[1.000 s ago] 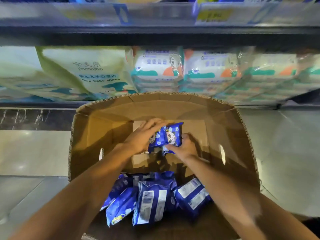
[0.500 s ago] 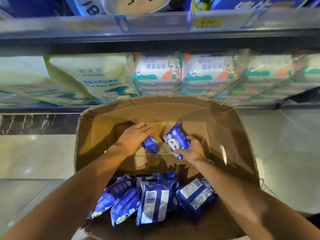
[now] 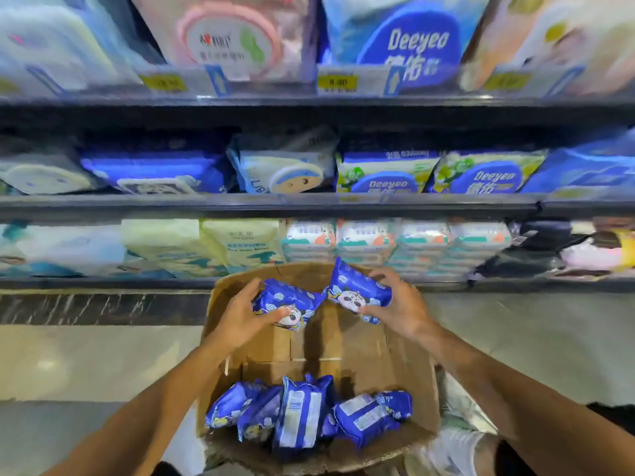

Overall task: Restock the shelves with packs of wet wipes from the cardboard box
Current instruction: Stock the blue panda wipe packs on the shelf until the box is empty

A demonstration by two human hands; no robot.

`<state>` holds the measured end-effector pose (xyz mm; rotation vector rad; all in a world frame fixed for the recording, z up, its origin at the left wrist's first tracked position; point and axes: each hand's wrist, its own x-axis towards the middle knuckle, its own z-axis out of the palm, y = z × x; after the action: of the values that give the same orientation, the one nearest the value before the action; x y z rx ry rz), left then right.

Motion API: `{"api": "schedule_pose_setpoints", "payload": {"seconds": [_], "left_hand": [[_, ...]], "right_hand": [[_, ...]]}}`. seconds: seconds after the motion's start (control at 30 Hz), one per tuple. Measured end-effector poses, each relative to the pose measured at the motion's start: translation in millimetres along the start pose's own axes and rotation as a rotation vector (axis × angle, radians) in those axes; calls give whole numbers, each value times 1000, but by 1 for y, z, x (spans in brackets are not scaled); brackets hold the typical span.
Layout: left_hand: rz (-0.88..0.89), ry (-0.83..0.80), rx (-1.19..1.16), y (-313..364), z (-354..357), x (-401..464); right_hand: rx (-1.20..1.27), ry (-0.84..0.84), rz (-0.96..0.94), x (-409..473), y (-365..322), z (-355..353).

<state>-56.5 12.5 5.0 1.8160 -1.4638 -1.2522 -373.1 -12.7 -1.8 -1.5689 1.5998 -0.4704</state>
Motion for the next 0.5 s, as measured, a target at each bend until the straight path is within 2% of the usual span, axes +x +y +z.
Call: {"api": "schedule_pose_setpoints", "payload": {"seconds": [0.17,0.5], "left_hand": [[143,74,-173,93,-35,-50],[487,242,-200,251,-89,-132]], "right_hand": [[4,108,-178,-40,-64,-83],[14,281,-429,-118,-178,-206]]}}
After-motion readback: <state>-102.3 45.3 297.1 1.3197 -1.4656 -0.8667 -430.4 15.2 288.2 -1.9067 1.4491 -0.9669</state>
